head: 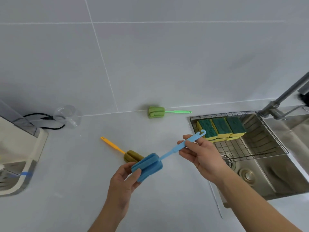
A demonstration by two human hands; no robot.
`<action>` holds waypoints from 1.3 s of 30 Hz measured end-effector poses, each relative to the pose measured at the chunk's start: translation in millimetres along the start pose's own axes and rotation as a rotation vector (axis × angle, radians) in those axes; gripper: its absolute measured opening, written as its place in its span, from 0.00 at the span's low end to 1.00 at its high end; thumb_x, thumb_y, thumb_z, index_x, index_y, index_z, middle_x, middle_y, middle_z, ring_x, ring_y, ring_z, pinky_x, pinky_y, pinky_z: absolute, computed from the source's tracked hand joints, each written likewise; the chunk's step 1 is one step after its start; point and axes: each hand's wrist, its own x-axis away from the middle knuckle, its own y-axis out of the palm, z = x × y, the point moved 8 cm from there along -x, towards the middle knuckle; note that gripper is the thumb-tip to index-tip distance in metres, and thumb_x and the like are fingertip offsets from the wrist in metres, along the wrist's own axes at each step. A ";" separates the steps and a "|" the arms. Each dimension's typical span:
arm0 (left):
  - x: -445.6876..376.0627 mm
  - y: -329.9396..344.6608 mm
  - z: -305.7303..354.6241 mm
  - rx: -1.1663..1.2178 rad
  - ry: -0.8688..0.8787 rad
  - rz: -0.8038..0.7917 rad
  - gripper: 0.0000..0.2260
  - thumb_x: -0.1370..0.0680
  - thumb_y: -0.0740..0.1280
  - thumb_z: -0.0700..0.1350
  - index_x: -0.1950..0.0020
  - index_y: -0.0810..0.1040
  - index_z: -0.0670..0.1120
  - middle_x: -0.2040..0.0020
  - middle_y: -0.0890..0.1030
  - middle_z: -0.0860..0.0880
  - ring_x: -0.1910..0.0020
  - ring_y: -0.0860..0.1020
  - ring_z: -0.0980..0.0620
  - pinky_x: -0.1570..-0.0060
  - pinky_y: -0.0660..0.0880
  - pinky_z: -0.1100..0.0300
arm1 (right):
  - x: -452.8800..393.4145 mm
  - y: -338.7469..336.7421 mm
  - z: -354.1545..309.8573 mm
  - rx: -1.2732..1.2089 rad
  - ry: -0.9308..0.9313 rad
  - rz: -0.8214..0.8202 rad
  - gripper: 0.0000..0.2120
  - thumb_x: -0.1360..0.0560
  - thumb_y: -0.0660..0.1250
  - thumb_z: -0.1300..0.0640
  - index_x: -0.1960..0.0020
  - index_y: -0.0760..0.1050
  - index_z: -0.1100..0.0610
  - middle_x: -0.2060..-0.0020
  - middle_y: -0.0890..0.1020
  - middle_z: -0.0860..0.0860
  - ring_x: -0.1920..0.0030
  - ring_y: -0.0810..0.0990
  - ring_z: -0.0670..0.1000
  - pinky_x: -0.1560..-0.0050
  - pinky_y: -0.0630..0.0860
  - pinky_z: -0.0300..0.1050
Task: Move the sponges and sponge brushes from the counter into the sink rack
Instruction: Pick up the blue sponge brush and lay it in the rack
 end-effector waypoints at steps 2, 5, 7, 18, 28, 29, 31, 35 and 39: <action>2.3 19.9 -7.1 -0.002 -0.045 -0.017 0.08 0.24 0.68 0.37 0.45 0.79 0.42 0.47 0.85 0.43 0.50 0.84 0.48 0.54 0.80 0.55 | 2.1 -4.7 -6.7 0.036 -0.027 -0.032 0.09 0.21 0.65 0.66 0.42 0.76 0.62 0.52 0.87 0.59 0.53 0.87 0.54 0.55 0.82 0.42; 7.4 58.1 -14.6 -0.145 -0.039 -0.061 0.07 0.25 0.70 0.37 0.47 0.79 0.43 0.49 0.84 0.47 0.54 0.85 0.51 0.55 0.82 0.55 | 5.5 -18.0 -20.5 0.104 -0.077 -0.040 0.08 0.21 0.65 0.65 0.43 0.77 0.62 0.54 0.87 0.58 0.54 0.86 0.53 0.54 0.82 0.41; 11.4 87.7 -20.3 -0.388 -0.009 -0.110 0.09 0.27 0.74 0.41 0.49 0.79 0.47 0.55 0.84 0.55 0.56 0.85 0.54 0.54 0.82 0.55 | 7.6 -34.7 -33.0 0.167 -0.112 -0.005 0.07 0.20 0.64 0.64 0.44 0.78 0.61 0.56 0.87 0.57 0.54 0.86 0.52 0.56 0.82 0.40; 21.9 219.7 7.5 -0.734 0.183 -0.287 0.11 0.29 0.75 0.49 0.54 0.80 0.65 0.53 0.83 0.57 0.57 0.83 0.55 0.61 0.77 0.68 | 7.2 -115.8 -105.1 0.698 -0.273 -0.076 0.04 0.20 0.66 0.56 0.49 0.80 0.53 0.60 0.87 0.50 0.56 0.85 0.54 0.49 0.83 0.53; 15.2 331.9 87.5 -0.769 0.509 -0.316 0.15 0.27 0.74 0.41 0.59 0.83 0.64 0.60 0.84 0.62 0.65 0.82 0.62 0.65 0.74 0.73 | 3.8 -153.3 -112.0 1.092 -0.255 -0.348 0.09 0.22 0.67 0.51 0.58 0.81 0.51 0.68 0.82 0.47 0.68 0.77 0.43 0.63 0.76 0.42; 15.2 339.9 85.2 -0.813 0.513 -0.326 0.16 0.27 0.74 0.40 0.61 0.84 0.63 0.62 0.85 0.61 0.65 0.82 0.60 0.63 0.76 0.71 | 3.0 -158.9 -112.9 1.115 -0.252 -0.366 0.09 0.21 0.66 0.51 0.57 0.81 0.51 0.67 0.82 0.47 0.67 0.78 0.46 0.61 0.77 0.42; 14.7 348.7 80.3 -0.881 0.514 -0.317 0.17 0.27 0.74 0.38 0.63 0.84 0.63 0.64 0.85 0.58 0.65 0.83 0.55 0.61 0.80 0.66 | 1.6 -167.4 -115.6 1.154 -0.257 -0.391 0.08 0.21 0.65 0.50 0.54 0.82 0.50 0.63 0.83 0.48 0.63 0.81 0.49 0.57 0.80 0.46; 13.5 351.0 73.3 -0.804 0.500 -0.243 0.16 0.27 0.73 0.35 0.64 0.84 0.57 0.65 0.86 0.54 0.67 0.84 0.55 0.65 0.78 0.69 | -1.8 -191.3 -121.1 1.187 -0.308 -0.399 0.05 0.23 0.66 0.47 0.56 0.77 0.36 0.65 0.80 0.37 0.66 0.76 0.39 0.62 0.74 0.38; 6.2 341.9 65.5 -0.668 0.444 -0.134 0.15 0.27 0.73 0.34 0.65 0.86 0.54 0.65 0.86 0.50 0.68 0.85 0.52 0.64 0.79 0.69 | -3.5 -240.0 -128.0 1.218 -0.306 -0.319 0.16 0.29 0.67 0.37 0.42 0.73 0.33 0.53 0.81 0.38 0.53 0.81 0.42 0.52 0.81 0.43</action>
